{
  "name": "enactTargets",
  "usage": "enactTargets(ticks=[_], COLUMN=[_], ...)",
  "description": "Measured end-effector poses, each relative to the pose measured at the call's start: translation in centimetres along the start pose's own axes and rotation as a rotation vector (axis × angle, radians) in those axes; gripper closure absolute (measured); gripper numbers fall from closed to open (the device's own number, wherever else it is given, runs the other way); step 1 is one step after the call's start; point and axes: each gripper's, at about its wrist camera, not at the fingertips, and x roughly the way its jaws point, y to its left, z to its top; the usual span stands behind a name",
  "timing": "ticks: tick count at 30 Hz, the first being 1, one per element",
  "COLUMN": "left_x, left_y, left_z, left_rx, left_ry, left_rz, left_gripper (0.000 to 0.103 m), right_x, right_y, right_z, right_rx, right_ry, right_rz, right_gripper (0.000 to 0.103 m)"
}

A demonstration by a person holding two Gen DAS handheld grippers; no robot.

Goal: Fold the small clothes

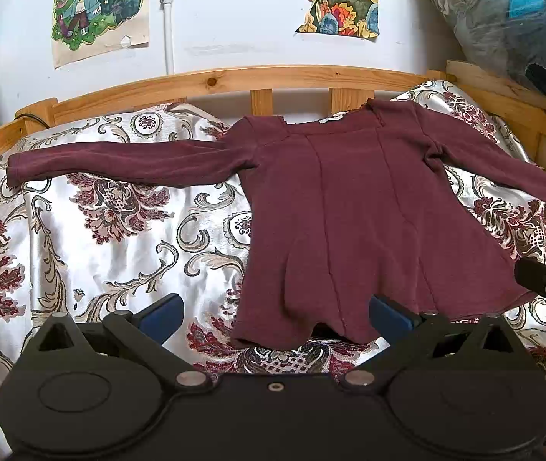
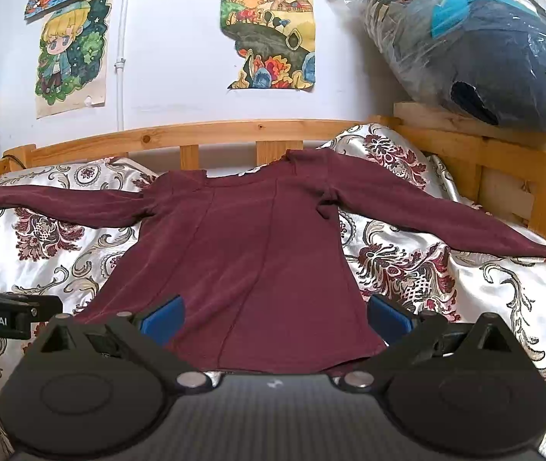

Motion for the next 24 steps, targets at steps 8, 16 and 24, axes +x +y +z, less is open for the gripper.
enactTargets(ticks=[8,16,24], left_x=[0.5,2.8,7.4], left_y=[-0.5,-0.8,-0.2], left_z=[-0.1,3.1,6.5], left_rx=[0.011,0.062,0.104], left_ry=[0.025,0.051,0.004], left_rz=[-0.001,-0.097,-0.092], left_gripper=[0.001,0.001,0.001], right_x=[0.7,2.8,5.0], right_y=[-1.3,-7.6,-18.2], right_z=[0.3,2.4,4.8], right_rx=[0.057,0.154,0.292], right_ry=[0.026,0.097,0.055], right_rz=[-0.022,-0.129,-0.294], right_gripper=[0.000,0.000,0.000])
